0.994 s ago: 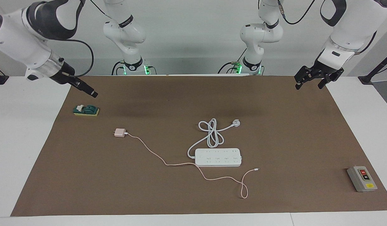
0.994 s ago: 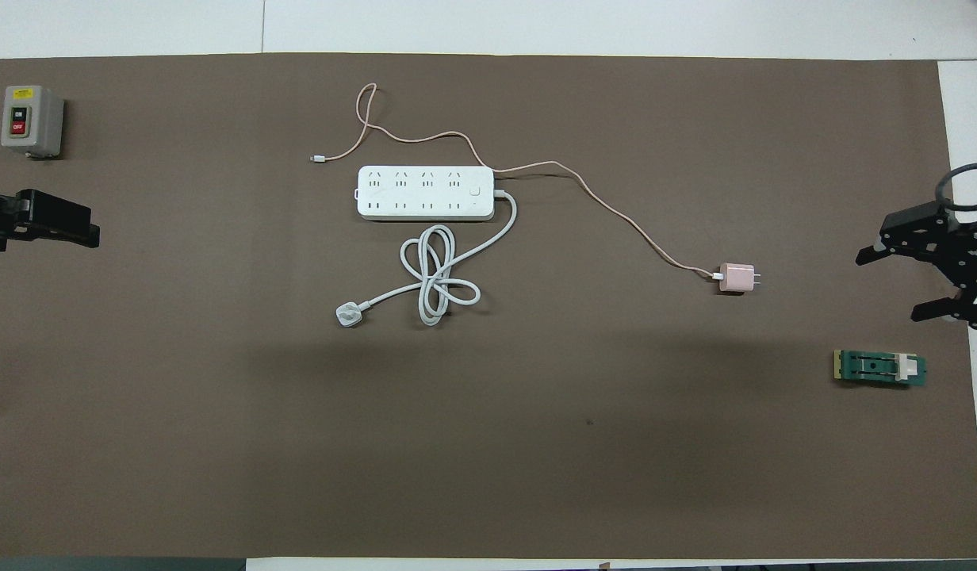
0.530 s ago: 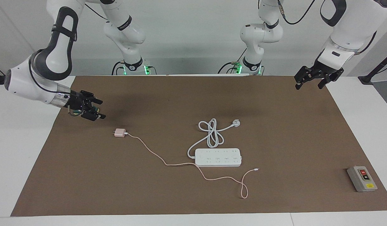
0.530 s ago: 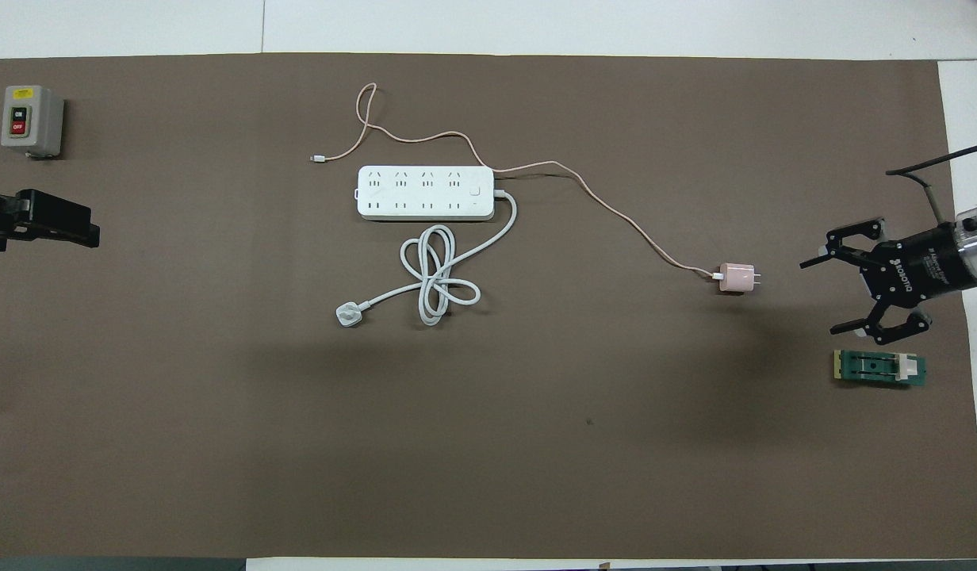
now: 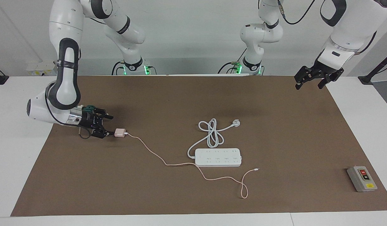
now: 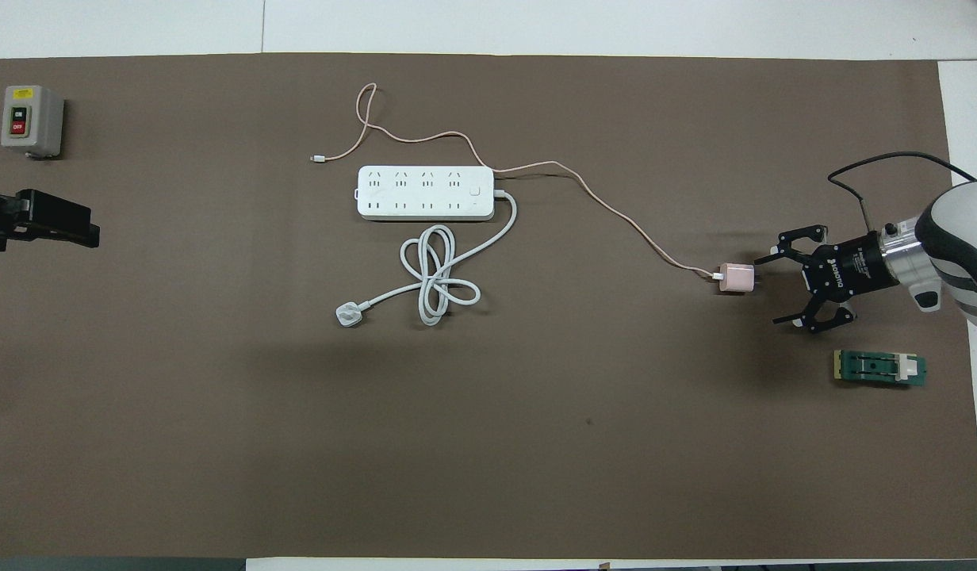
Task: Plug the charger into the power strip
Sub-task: 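Reach the right gripper to the pink charger and close on it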
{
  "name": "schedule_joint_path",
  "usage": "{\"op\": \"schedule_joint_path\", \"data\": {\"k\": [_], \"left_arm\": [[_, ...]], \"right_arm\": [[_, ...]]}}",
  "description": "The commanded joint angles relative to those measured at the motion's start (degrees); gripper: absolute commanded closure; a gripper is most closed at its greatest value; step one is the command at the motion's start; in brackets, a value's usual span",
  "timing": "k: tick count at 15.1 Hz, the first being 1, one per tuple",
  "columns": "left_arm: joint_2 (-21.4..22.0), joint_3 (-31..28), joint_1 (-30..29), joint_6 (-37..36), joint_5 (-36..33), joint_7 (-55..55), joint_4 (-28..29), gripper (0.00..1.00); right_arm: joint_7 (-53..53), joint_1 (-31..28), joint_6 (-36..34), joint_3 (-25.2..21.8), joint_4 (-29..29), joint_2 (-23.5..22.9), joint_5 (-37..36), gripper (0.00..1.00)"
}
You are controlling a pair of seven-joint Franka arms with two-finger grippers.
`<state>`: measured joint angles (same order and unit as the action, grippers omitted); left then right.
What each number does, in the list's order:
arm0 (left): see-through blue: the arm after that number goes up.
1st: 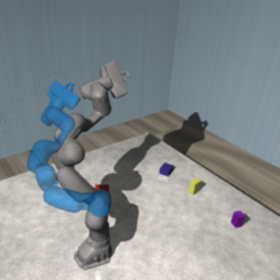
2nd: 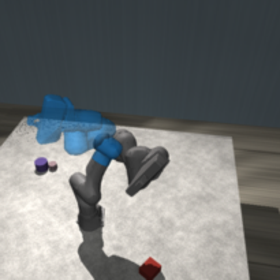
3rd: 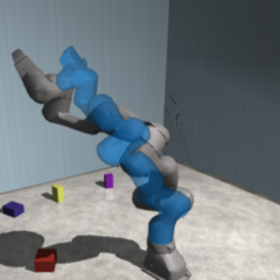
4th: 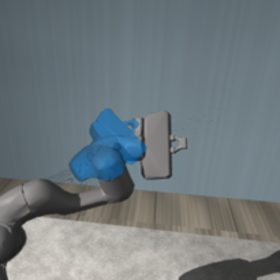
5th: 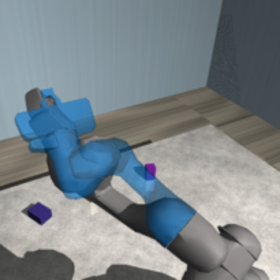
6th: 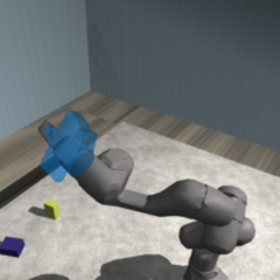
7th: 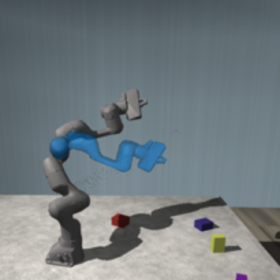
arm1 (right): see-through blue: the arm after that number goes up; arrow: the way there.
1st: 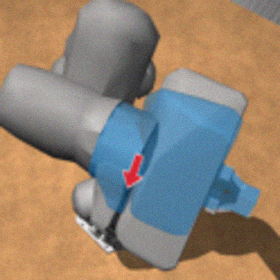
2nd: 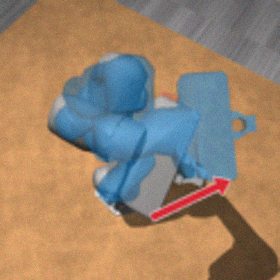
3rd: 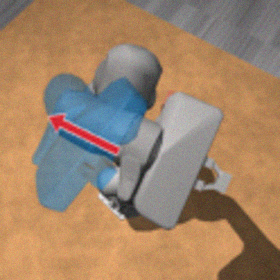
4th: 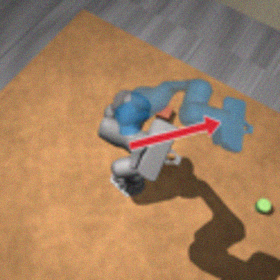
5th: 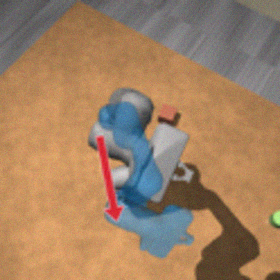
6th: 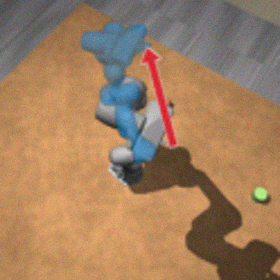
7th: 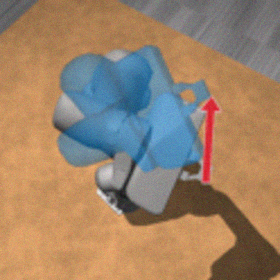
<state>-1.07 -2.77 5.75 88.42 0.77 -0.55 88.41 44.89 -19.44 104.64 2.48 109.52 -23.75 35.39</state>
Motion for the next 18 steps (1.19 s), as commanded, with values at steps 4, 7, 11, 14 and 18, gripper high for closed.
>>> {"op": "schedule_joint_path", "data": {"k": [4,7,11,14,18], "left_arm": [[1.25,0.22,-0.22,0.87,0.73,-0.42,1.42,0.00],[0.99,0.22,0.14,1.92,0.73,-0.07,1.24,0.00],[1.16,0.40,-0.12,4.12,6.75,0.29,2.64,0.00],[-0.59,0.31,-2.14,4.74,16.25,0.46,2.47,0.00],[-5.16,0.22,-6.36,4.74,35.06,0.55,2.91,0.00]], "right_arm": [[1.07,1.94,2.41,0.15,-0.27,-1.47,4.51,0.00],[-0.42,2.12,4.34,0.15,0.69,-1.82,4.51,0.00],[-2.35,2.12,5.48,0.15,1.40,-1.82,4.51,0.48],[-3.15,2.12,5.48,0.15,1.57,-1.74,4.51,1.00],[-1.49,2.30,3.73,0.33,-0.17,-1.65,4.43,1.00]]}}
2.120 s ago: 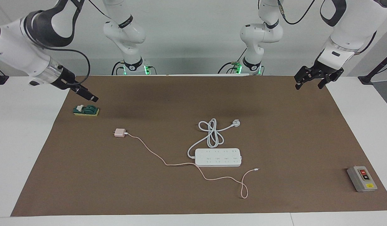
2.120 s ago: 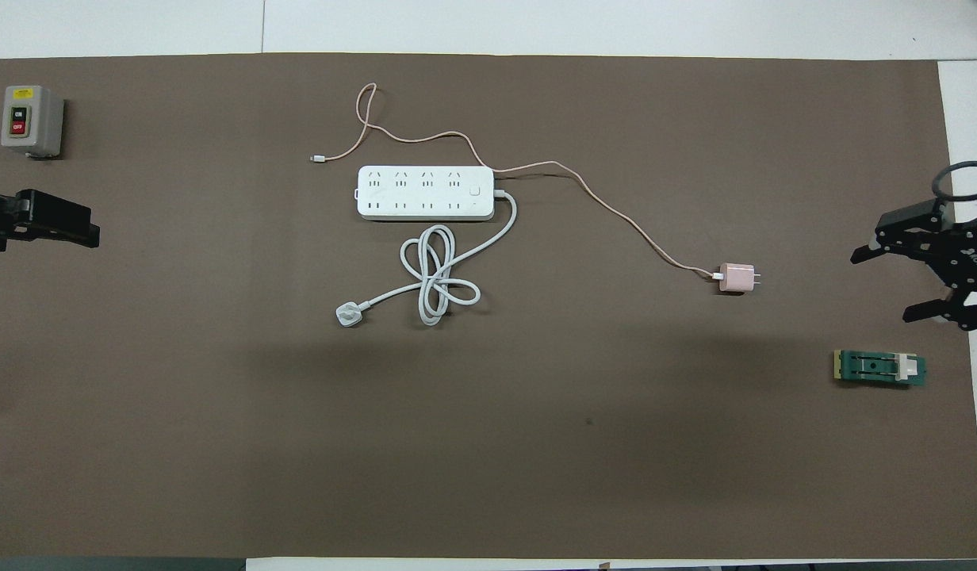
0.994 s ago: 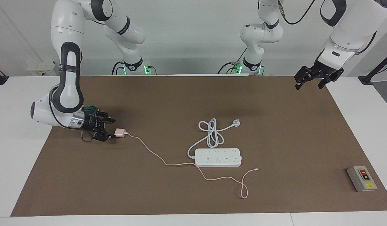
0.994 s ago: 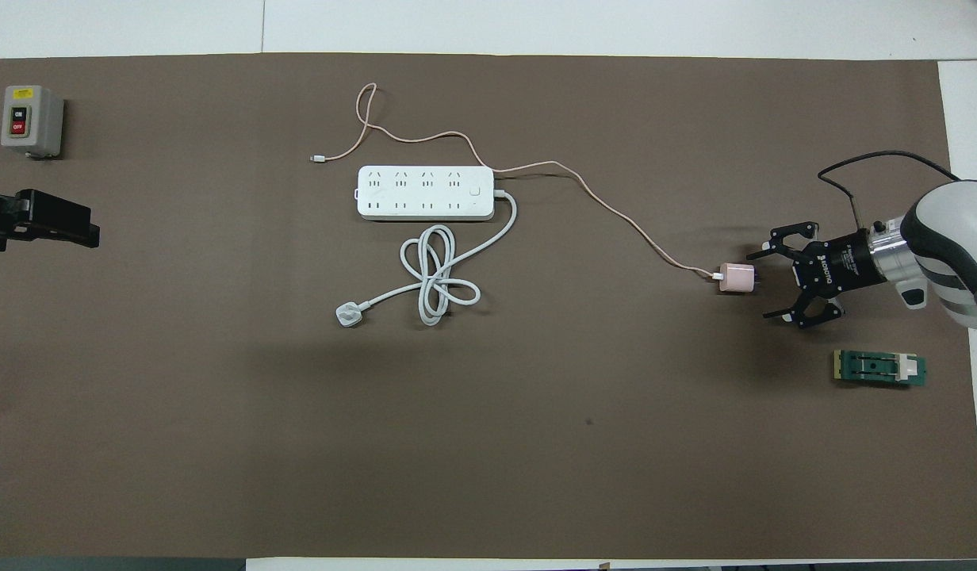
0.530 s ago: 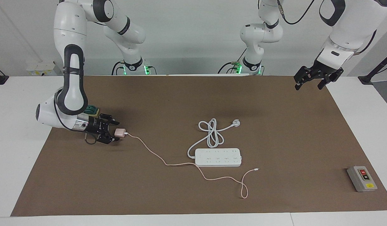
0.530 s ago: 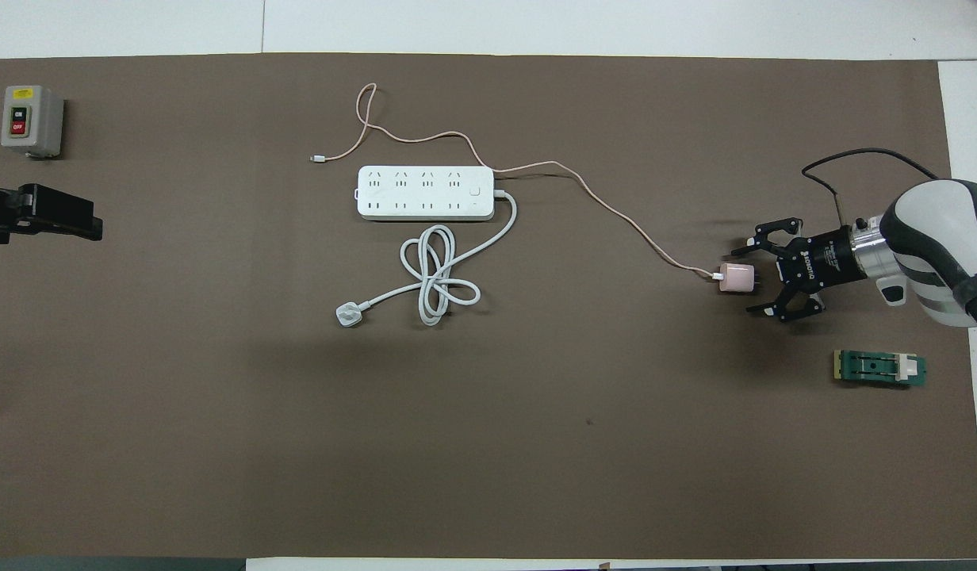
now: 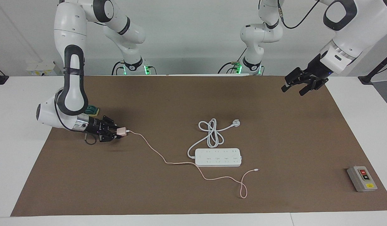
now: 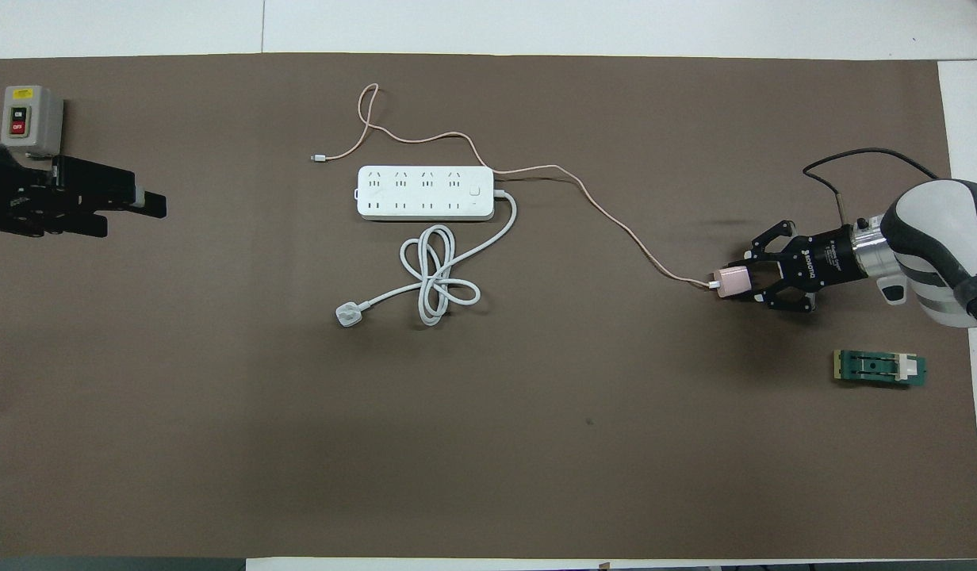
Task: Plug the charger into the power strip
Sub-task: 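Lift the charger with the right gripper while the left gripper reaches toward it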
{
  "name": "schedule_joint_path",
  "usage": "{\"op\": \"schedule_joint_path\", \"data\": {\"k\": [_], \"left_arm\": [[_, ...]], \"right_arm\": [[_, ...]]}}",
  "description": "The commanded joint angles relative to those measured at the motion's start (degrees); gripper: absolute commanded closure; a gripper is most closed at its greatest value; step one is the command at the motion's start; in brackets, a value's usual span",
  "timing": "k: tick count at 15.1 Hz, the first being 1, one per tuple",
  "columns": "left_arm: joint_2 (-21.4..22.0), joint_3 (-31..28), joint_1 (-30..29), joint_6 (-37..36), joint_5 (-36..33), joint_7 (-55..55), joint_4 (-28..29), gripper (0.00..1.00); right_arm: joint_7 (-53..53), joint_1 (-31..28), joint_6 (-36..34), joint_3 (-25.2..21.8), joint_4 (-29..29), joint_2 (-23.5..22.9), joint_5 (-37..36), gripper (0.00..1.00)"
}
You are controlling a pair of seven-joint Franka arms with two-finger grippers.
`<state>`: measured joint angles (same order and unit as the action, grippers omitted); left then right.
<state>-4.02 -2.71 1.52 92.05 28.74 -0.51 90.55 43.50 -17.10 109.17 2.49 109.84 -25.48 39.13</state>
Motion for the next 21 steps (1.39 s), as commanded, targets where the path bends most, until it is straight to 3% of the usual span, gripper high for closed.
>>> {"op": "schedule_joint_path", "data": {"k": [1,5,9,11,14,17,21], "left_arm": [[-2.48,0.25,-2.31,1.29,10.34,0.69,1.63,0.00],[-5.47,0.25,-3.45,2.79,24.32,6.13,4.89,0.00],[-6.62,0.25,-3.36,5.23,35.91,12.61,9.97,0.00],[-7.31,0.42,-2.66,6.83,40.77,19.21,13.58,0.00],[-9.77,1.04,-1.70,4.29,49.20,20.03,13.77,0.00],[-13.20,1.30,-0.64,-0.45,52.46,21.94,13.86,0.00],[-14.87,1.30,2.78,-0.73,56.78,36.95,16.41,0.00]], "right_arm": [[2.36,0.92,-2.37,0.49,-2.50,0.34,0.69,1.00],[17.20,7.06,-9.31,0.76,-12.96,1.48,0.77,1.00],[30.66,15.77,-8.28,0.67,-18.60,3.07,6.30,1.00],[36.28,19.81,-4.95,0.76,-21.06,2.90,8.24,1.00],[42.01,27.62,2.60,0.76,-21.60,2.72,10.09,1.00],[44.65,32.65,7.36,0.76,-21.51,2.46,10.18,1.00],[47.37,37.92,10.97,0.76,-21.51,2.28,10.18,1.00]]}}
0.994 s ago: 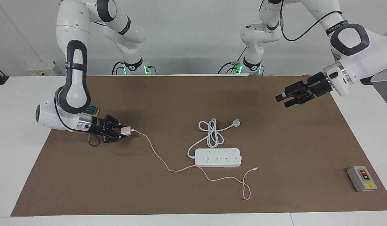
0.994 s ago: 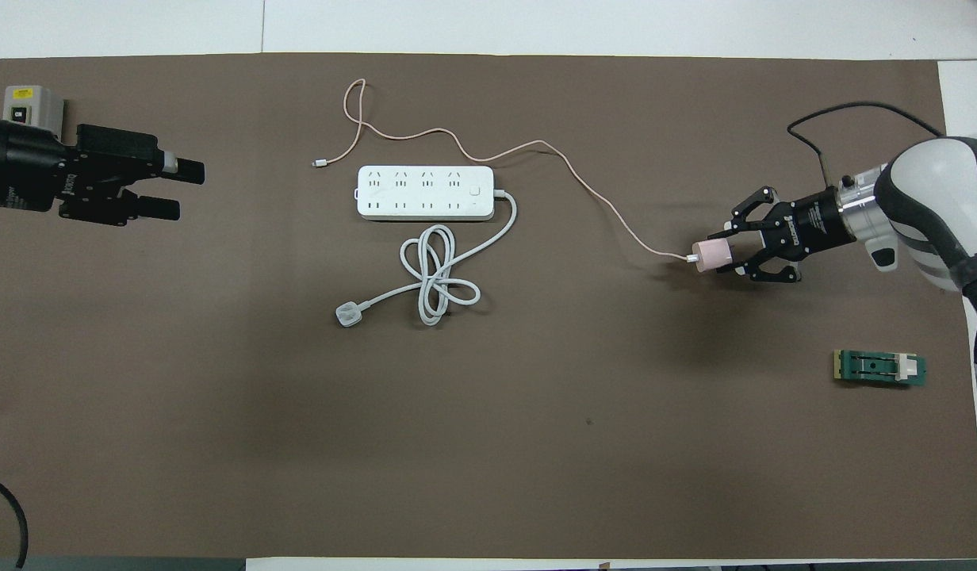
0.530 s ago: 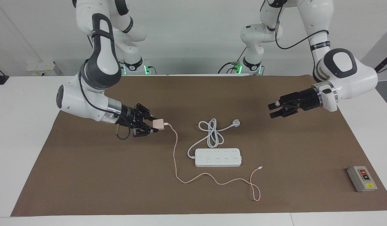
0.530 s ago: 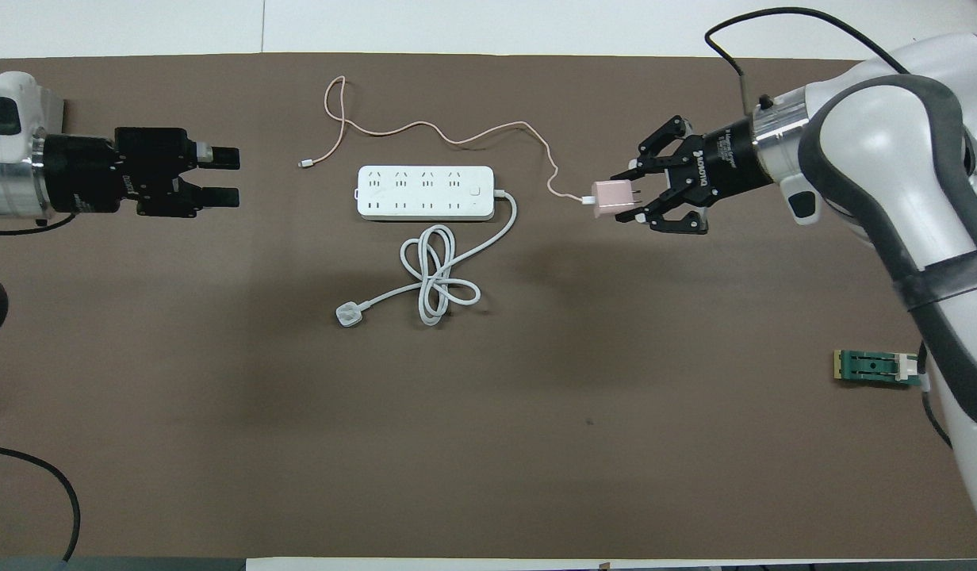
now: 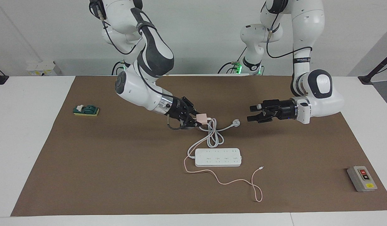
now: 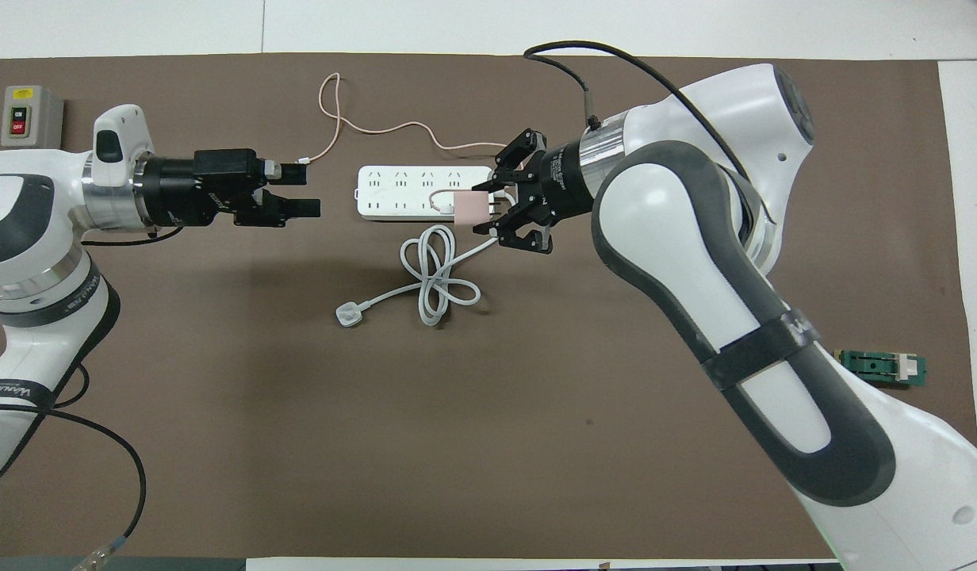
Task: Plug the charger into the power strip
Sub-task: 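Lift the charger with the right gripper while the left gripper reaches toward it, then close the left gripper on the charger held by the right gripper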
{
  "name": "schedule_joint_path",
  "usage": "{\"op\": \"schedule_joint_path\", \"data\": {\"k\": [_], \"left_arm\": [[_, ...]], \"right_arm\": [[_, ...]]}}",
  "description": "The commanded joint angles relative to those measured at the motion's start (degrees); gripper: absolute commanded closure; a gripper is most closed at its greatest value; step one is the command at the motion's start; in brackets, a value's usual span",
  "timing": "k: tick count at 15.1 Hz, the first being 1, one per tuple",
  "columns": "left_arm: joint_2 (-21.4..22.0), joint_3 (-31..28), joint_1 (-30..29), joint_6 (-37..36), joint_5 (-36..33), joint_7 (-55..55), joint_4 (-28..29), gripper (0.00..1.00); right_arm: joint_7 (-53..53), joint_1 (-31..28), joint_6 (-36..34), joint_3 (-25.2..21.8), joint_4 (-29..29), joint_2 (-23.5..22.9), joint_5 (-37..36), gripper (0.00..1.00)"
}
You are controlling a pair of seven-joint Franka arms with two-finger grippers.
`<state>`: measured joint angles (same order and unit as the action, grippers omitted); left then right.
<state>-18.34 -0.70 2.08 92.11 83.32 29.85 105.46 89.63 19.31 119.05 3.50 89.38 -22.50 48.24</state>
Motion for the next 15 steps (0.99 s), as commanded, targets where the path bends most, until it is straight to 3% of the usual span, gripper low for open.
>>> {"op": "schedule_joint_path", "data": {"k": [1,9,15], "left_arm": [[-0.73,-0.71,3.27,-0.19,2.81,10.11,2.11,0.00],[0.94,-0.62,7.06,1.23,5.10,11.02,8.62,0.00],[1.20,-0.35,8.47,1.40,8.79,11.11,9.06,0.00]], "right_arm": [[2.03,2.56,2.23,-0.25,-1.05,-0.70,1.07,1.00],[4.15,6.35,6.63,-0.34,-1.05,-1.75,1.07,1.00],[4.15,6.35,6.37,-0.25,-1.05,-1.75,0.98,1.00]]}}
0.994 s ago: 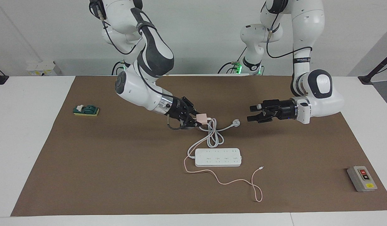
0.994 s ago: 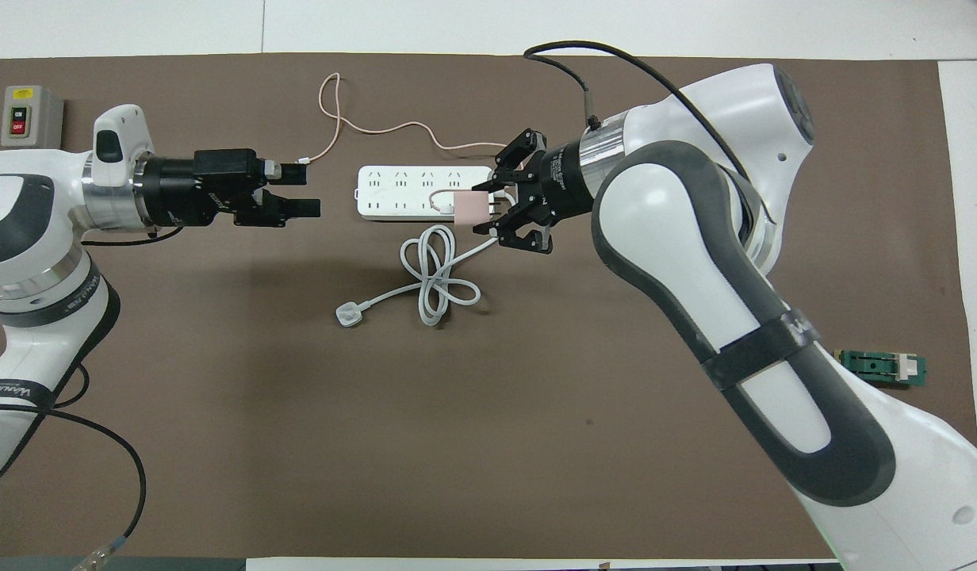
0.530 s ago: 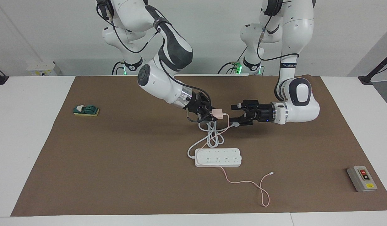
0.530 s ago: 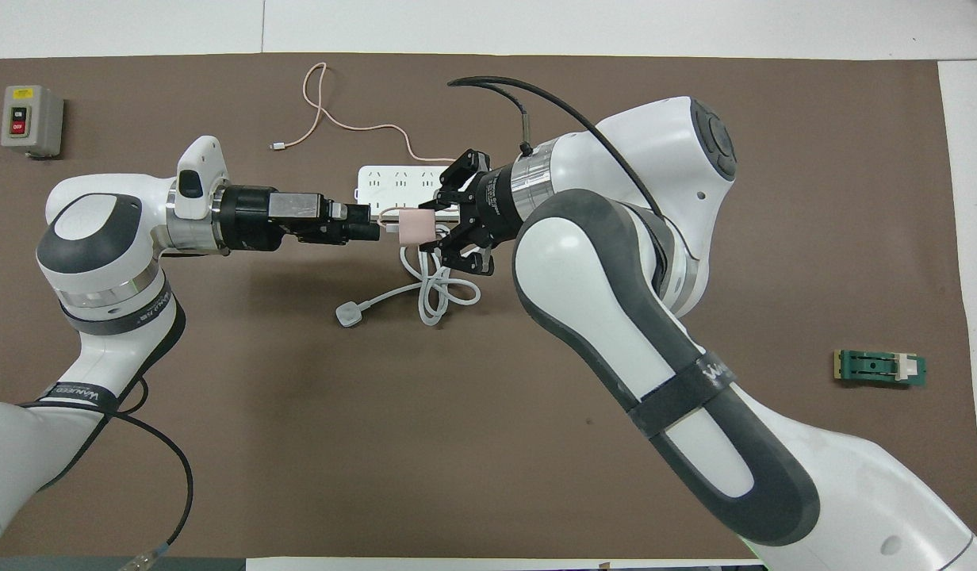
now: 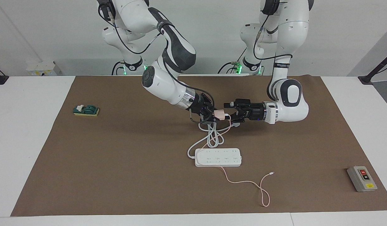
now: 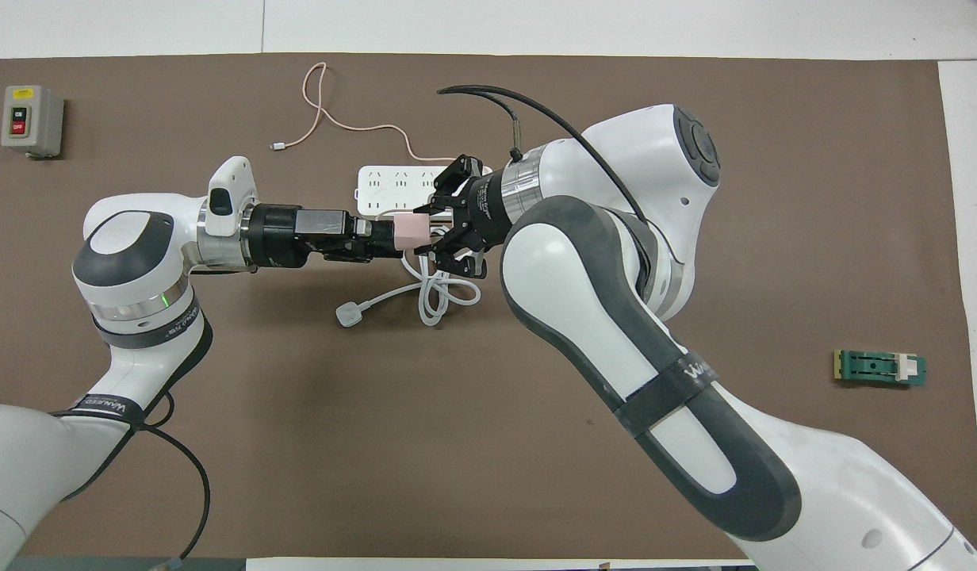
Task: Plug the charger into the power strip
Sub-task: 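Close the left gripper on the charger held by the right gripper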
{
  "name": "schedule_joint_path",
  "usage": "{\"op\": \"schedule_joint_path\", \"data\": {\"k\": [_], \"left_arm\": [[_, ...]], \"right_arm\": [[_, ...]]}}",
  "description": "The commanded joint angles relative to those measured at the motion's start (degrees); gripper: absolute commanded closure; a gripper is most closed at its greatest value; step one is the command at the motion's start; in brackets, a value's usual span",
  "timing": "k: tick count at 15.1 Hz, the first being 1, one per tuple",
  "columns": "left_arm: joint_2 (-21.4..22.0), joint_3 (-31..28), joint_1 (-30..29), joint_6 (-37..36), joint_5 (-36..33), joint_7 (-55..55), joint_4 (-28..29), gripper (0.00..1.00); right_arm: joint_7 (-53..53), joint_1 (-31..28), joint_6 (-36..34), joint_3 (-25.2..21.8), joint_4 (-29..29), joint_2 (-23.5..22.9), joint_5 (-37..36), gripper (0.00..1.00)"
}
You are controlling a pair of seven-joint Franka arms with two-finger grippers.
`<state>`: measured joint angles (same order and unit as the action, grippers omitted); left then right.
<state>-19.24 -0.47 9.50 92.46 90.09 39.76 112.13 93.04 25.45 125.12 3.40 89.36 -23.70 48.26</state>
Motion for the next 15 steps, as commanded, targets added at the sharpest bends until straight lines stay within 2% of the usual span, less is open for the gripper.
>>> {"op": "schedule_joint_path", "data": {"k": [1,3,6,9,11,15], "left_arm": [[2.10,-0.58,1.04,0.97,2.19,1.20,2.31,0.00],[2.10,-0.58,0.95,1.15,2.19,1.20,2.31,0.01],[2.01,-0.58,1.04,2.72,2.81,1.20,1.95,0.15],[1.92,-0.58,1.66,3.78,4.13,1.29,1.95,0.25],[1.92,-0.58,2.01,4.83,4.13,1.29,1.95,0.40],[1.92,-0.85,2.45,5.89,3.78,1.37,2.04,0.88]], "right_arm": [[0.74,0.21,0.30,-0.23,-1.03,-0.55,0.96,1.00],[0.83,0.21,0.22,-0.23,-1.03,-0.55,0.96,1.00],[0.83,0.21,0.22,-0.23,-1.03,-0.55,0.88,1.00],[0.83,0.21,0.13,-0.23,-1.03,-0.55,0.88,1.00],[0.83,0.21,0.21,-0.15,-1.03,-0.55,0.79,1.00],[0.83,0.30,0.13,-0.23,-1.03,-0.55,0.79,1.00]]}}
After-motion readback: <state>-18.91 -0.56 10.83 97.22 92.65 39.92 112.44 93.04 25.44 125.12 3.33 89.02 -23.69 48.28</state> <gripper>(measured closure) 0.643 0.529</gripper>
